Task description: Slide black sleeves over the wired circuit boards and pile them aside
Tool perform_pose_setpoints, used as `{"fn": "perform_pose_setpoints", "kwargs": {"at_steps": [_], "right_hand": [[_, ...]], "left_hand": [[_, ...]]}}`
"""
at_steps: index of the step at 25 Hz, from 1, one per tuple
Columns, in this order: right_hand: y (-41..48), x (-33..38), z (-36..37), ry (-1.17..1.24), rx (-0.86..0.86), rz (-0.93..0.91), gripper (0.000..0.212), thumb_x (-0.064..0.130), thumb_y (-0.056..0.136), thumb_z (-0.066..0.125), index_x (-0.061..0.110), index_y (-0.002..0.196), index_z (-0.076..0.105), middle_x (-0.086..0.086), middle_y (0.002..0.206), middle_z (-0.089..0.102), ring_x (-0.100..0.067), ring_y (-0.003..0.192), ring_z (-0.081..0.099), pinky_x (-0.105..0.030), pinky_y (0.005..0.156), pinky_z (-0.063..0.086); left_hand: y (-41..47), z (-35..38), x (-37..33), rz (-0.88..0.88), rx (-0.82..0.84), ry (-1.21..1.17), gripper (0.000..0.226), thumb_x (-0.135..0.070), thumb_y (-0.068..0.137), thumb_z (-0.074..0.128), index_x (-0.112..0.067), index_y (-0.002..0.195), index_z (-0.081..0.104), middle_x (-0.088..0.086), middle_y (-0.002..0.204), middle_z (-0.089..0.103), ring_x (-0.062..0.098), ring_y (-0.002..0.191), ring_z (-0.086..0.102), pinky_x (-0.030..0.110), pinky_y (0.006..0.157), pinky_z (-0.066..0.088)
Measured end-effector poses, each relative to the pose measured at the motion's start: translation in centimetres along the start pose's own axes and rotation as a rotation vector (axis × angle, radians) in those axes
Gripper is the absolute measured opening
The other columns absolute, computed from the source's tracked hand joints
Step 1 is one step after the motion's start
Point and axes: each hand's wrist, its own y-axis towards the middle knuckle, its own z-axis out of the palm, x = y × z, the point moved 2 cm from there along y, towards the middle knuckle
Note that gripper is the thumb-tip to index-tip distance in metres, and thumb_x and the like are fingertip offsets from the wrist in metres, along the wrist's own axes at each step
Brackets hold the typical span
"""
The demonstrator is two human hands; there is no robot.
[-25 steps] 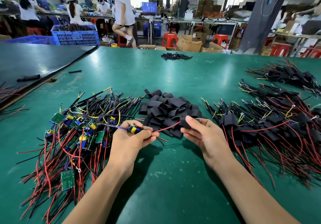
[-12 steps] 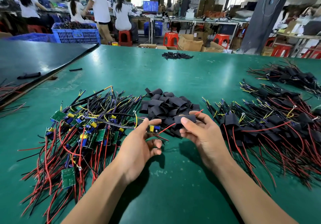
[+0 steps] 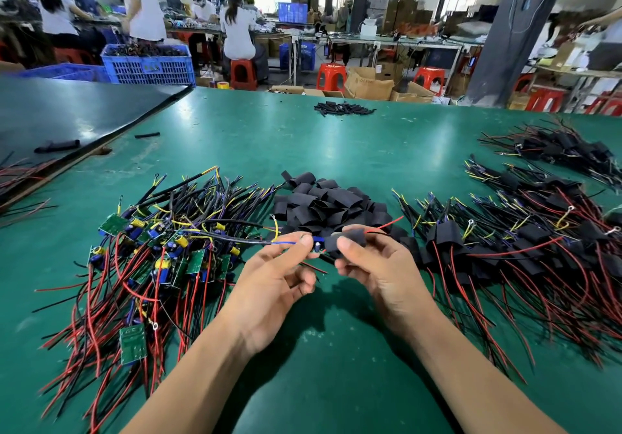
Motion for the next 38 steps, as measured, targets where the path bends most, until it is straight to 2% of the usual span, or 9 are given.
{"fn": "perform_pose_setpoints", "kwargs": {"at_steps": [3, 7, 11, 16, 20, 22, 27, 33, 38], "right_hand": [[-0.1, 0.2, -0.1, -0.081, -0.009, -0.067, 0.036, 0.015, 0.064, 0.082, 0.006, 0.097, 0.072, -0.009, 0.083, 0.075, -0.019, 0.065, 0.069, -0.025, 0.064, 0.057], [-0.4, 0.5, 0.0, -0.235, 0.010, -0.132, 0.023, 0.000, 0.080, 0.076, 0.005, 0.101, 0.070, -0.006, 0.082, 0.075, -0.018, 0.066, 0.069, -0.024, 0.064, 0.057], [-0.6, 0.1, 0.4, -0.178, -0.026, -0.128, 0.028, 0.004, 0.077, 0.079, 0.002, 0.103, 0.068, -0.007, 0.085, 0.076, -0.020, 0.068, 0.072, -0.023, 0.063, 0.056], [-0.5, -0.3, 0.8, -0.046, -0.041, -0.095, 0.038, 0.022, 0.062, 0.085, 0.009, 0.096, 0.074, -0.016, 0.097, 0.076, -0.029, 0.084, 0.075, -0.026, 0.072, 0.059], [-0.4, -0.4, 0.9, 0.055, 0.029, -0.051, 0.027, 0.018, 0.064, 0.088, 0.017, 0.089, 0.078, -0.018, 0.102, 0.076, -0.026, 0.090, 0.075, -0.027, 0.076, 0.058], [-0.3, -0.5, 0.8, 0.059, 0.023, -0.053, 0.031, 0.017, 0.064, 0.088, 0.013, 0.093, 0.076, -0.021, 0.104, 0.074, -0.030, 0.090, 0.075, -0.028, 0.076, 0.059], [-0.5, -0.3, 0.9, -0.005, 0.037, -0.087, 0.030, 0.020, 0.061, 0.086, 0.019, 0.090, 0.078, -0.017, 0.101, 0.076, -0.031, 0.088, 0.075, -0.027, 0.075, 0.059], [-0.9, 0.2, 1.1, -0.058, 0.062, -0.130, 0.024, 0.018, 0.066, 0.084, 0.022, 0.088, 0.076, -0.017, 0.096, 0.076, -0.032, 0.086, 0.075, -0.028, 0.074, 0.059], [-1.1, 0.6, 0.8, -0.287, 0.033, -0.227, 0.032, 0.010, 0.081, 0.079, 0.014, 0.110, 0.069, -0.007, 0.094, 0.077, -0.025, 0.073, 0.073, -0.025, 0.070, 0.057]], "left_hand": [[0.1, -0.3, -0.1, -0.004, -0.049, -0.049, 0.027, -0.025, 0.074, 0.076, -0.014, 0.099, 0.071, 0.003, 0.081, 0.069, 0.011, 0.053, 0.054, 0.020, 0.053, 0.046], [0.2, -0.6, -0.2, -0.020, -0.099, -0.082, 0.016, -0.027, 0.068, 0.079, -0.018, 0.081, 0.076, 0.005, 0.081, 0.072, 0.010, 0.052, 0.056, 0.019, 0.053, 0.049], [0.1, -0.4, -0.1, -0.041, -0.096, -0.085, 0.005, -0.025, 0.071, 0.077, -0.021, 0.073, 0.079, 0.005, 0.084, 0.075, 0.009, 0.050, 0.056, 0.019, 0.051, 0.049], [0.0, -0.3, -0.1, -0.071, -0.071, -0.036, 0.013, -0.032, 0.067, 0.080, -0.024, 0.077, 0.079, 0.002, 0.089, 0.074, 0.009, 0.053, 0.055, 0.019, 0.050, 0.046], [-0.1, -0.3, -0.2, -0.098, -0.039, -0.014, 0.014, -0.030, 0.074, 0.076, -0.022, 0.085, 0.071, 0.005, 0.100, 0.076, 0.010, 0.054, 0.057, 0.020, 0.050, 0.047], [-0.1, -0.5, -0.4, -0.045, -0.060, 0.052, 0.017, -0.028, 0.075, 0.075, -0.019, 0.089, 0.070, 0.005, 0.093, 0.075, 0.011, 0.054, 0.057, 0.021, 0.051, 0.045], [-0.1, -0.7, -0.4, 0.118, -0.101, 0.200, 0.008, -0.015, 0.085, 0.071, -0.009, 0.091, 0.069, 0.006, 0.078, 0.068, 0.015, 0.050, 0.049, 0.022, 0.049, 0.040], [0.1, -0.8, -0.6, 0.051, -0.034, 0.060, 0.011, -0.015, 0.074, 0.076, -0.013, 0.084, 0.076, 0.005, 0.075, 0.066, 0.012, 0.048, 0.044, 0.022, 0.050, 0.040], [0.2, -0.9, -0.5, 0.034, -0.037, 0.001, 0.023, -0.017, 0.068, 0.079, -0.013, 0.091, 0.076, 0.005, 0.078, 0.069, 0.009, 0.048, 0.045, 0.019, 0.049, 0.041]]}}
